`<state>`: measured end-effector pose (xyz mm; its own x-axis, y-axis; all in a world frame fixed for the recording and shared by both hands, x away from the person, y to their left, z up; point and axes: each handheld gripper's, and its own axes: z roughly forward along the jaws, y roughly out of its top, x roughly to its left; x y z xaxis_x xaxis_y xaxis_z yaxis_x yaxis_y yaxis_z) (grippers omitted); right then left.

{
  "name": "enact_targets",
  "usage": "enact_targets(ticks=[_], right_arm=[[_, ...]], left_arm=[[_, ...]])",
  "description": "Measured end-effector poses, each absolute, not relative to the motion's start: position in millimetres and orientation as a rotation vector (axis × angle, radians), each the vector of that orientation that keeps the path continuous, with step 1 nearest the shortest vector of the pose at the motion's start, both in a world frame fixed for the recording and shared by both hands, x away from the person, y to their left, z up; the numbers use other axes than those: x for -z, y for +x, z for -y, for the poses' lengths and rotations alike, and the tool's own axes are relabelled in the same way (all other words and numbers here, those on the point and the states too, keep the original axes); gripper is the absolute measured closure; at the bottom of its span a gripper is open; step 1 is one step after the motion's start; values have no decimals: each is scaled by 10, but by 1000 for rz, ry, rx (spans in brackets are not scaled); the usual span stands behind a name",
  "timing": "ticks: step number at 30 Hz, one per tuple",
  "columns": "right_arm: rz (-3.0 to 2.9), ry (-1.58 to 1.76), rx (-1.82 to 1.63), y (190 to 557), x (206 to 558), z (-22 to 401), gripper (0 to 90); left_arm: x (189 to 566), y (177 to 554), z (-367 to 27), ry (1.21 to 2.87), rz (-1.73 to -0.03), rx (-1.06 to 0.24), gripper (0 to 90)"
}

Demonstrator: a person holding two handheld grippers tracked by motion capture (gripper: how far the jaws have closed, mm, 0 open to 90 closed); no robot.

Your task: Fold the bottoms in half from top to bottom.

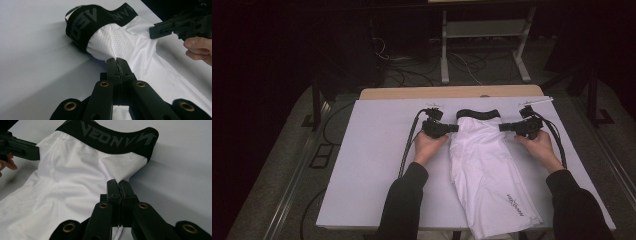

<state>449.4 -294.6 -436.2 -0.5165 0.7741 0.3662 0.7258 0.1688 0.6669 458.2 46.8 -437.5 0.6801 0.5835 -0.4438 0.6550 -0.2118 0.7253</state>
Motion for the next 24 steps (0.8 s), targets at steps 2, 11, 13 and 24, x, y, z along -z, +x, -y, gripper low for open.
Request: enact_targets(ticks=[2,11,13,24], right_arm=[[-2351,1509,-1294,4464,4352,2959,871],[-2349,1498,-1304,4374,4315,2976,870],[-2350,1493,-1307,4356,4304,2981,870],[-2353,1460,-1332,4227,4220,3025,870]], left_arm=[[4370,4559,-479,1888,-964,90,891],[4356,4466,-509,1890,-941,95,891],[4346,4450,-519,1889,-935,96,891],[4256,4371,-500,1893,-905,93,891]])
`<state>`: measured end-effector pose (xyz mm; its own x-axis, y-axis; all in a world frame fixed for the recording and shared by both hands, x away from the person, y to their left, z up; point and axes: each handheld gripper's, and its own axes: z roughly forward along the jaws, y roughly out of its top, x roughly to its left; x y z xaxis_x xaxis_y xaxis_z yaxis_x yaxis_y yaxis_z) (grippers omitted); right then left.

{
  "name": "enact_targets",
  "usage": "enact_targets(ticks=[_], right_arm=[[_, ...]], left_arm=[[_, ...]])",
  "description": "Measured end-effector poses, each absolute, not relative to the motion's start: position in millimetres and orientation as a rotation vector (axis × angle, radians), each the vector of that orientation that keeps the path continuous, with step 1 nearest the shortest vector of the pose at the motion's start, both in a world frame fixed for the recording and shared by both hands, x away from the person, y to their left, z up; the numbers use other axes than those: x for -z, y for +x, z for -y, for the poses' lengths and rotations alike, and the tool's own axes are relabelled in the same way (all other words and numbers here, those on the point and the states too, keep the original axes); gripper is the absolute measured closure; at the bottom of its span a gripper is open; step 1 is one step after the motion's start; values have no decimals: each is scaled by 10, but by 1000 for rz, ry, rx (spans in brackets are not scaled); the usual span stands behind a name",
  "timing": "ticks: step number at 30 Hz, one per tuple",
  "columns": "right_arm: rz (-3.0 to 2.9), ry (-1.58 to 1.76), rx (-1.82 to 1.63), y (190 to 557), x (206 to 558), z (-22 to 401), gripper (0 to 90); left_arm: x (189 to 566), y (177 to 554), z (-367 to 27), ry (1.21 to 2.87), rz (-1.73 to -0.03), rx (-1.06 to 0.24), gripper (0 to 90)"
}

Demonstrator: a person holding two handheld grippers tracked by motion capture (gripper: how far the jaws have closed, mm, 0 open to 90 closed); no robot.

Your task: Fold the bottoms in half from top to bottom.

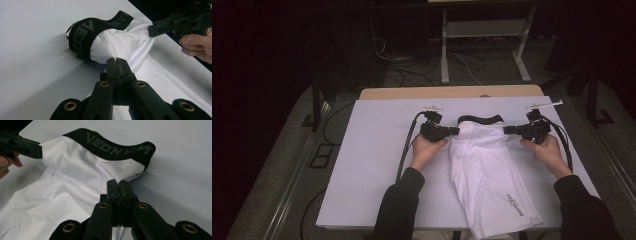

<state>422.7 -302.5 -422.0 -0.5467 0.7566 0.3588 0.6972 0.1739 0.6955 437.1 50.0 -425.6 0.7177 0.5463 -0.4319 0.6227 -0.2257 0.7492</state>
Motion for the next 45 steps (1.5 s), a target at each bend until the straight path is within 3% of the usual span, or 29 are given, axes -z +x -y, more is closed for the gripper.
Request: enact_targets(ticks=[45], right_arm=[[-2378,1365,-1403,3677,3992,3092,870]], left_arm=[[3918,3894,-548,1950,-758,118,892]])
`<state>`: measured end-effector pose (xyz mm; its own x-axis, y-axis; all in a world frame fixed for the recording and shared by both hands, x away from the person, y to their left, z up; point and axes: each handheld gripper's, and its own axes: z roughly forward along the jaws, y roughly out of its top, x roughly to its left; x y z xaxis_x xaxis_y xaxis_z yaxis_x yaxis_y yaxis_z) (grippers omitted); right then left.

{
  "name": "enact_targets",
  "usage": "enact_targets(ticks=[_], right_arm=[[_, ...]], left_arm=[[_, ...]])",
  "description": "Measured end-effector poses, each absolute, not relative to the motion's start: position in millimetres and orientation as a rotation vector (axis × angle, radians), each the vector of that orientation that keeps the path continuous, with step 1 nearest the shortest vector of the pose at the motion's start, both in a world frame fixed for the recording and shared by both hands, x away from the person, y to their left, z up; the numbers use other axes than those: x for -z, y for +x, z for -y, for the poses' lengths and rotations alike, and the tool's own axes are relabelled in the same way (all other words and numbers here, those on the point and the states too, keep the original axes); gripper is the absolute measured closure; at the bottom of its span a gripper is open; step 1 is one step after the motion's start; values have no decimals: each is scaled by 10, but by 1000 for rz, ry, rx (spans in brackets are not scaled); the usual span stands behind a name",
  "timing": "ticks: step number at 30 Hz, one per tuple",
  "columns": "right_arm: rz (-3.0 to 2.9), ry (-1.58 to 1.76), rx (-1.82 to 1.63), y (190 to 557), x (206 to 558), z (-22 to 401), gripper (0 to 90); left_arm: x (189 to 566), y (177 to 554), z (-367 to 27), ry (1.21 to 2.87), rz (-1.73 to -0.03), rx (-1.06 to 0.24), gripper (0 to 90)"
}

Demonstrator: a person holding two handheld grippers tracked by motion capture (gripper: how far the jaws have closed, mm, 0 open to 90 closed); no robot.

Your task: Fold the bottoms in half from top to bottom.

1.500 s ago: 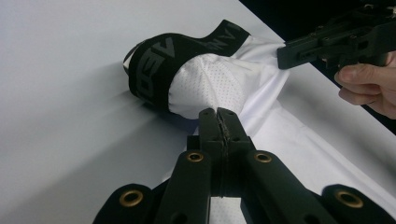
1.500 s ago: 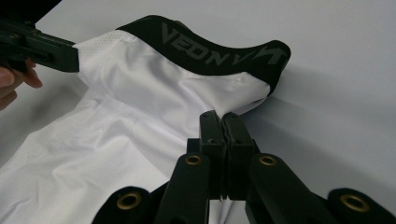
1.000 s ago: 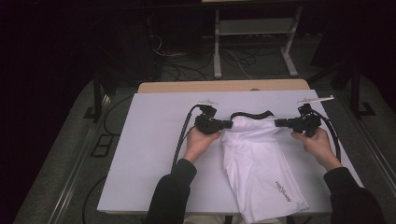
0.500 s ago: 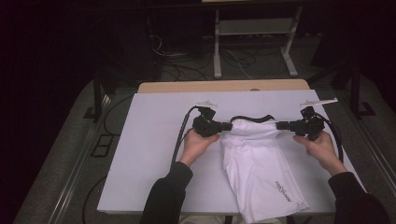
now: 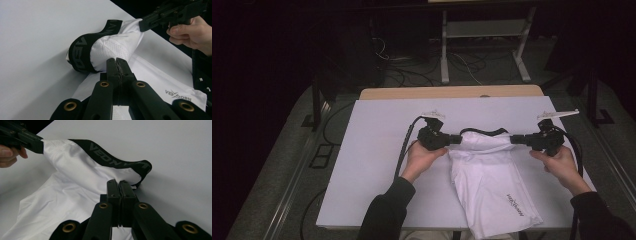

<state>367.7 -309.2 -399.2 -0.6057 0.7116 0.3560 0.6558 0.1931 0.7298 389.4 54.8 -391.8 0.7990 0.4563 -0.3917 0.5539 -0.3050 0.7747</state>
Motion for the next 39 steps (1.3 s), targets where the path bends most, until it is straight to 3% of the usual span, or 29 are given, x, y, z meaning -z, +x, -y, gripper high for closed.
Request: enact_targets(ticks=[39], right_arm=[[-2519,1317,-1448,3189,4046,3116,870]], left_arm=[[4033,3293,-645,1954,-641,256,892]])
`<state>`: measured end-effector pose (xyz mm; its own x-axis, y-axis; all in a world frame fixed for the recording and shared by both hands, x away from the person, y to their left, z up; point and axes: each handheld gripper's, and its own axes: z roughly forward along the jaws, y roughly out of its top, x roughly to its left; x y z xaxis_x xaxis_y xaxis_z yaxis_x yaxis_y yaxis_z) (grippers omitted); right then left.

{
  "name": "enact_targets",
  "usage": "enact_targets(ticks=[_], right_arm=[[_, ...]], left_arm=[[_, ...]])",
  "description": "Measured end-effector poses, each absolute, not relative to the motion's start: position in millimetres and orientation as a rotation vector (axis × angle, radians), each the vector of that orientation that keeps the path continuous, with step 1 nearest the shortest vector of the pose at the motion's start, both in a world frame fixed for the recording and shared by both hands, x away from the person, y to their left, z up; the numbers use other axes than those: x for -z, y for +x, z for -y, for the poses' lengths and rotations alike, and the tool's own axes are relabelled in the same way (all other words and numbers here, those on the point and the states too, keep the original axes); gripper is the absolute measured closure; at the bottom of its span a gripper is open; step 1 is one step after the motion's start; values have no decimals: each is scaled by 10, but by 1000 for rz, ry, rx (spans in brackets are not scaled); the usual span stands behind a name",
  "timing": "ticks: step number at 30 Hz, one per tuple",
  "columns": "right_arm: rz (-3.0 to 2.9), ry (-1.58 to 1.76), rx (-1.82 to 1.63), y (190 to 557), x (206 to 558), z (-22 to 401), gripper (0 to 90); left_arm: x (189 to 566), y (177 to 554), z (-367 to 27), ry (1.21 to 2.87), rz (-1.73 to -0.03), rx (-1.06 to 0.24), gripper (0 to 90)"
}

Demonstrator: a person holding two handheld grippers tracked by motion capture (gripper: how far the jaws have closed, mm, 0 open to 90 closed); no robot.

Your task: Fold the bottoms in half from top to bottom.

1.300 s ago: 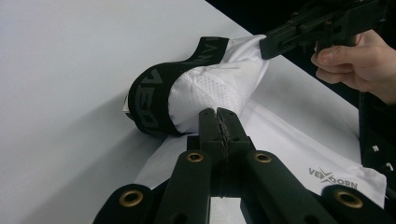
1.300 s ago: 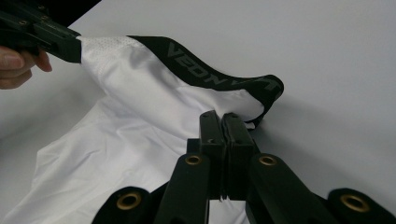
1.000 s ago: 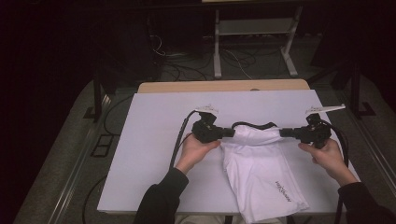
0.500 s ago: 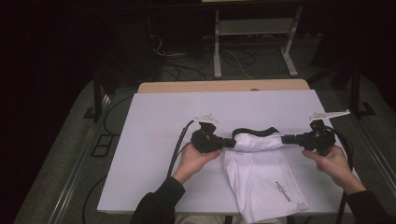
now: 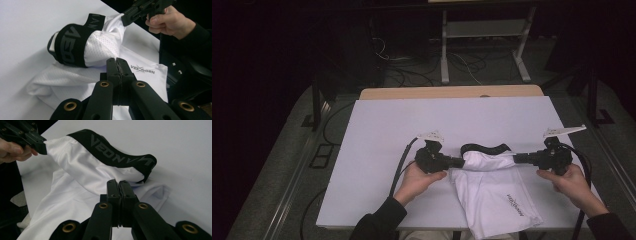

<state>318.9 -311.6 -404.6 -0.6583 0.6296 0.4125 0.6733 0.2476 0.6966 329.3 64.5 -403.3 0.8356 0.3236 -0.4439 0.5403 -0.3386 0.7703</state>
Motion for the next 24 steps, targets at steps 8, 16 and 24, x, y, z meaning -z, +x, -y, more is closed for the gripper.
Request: enact_targets(ticks=[8,16,24], right_arm=[[2439,-1254,1381,3100,4082,3100,870],[2439,-1261,1347,3042,4135,3112,870],[2432,-1254,1320,3001,4175,3123,869]], left_arm=[[4070,3175,-652,1968,-615,286,892],[4124,3059,-607,1988,-590,329,892],[4177,2985,-596,2015,-580,354,892]])
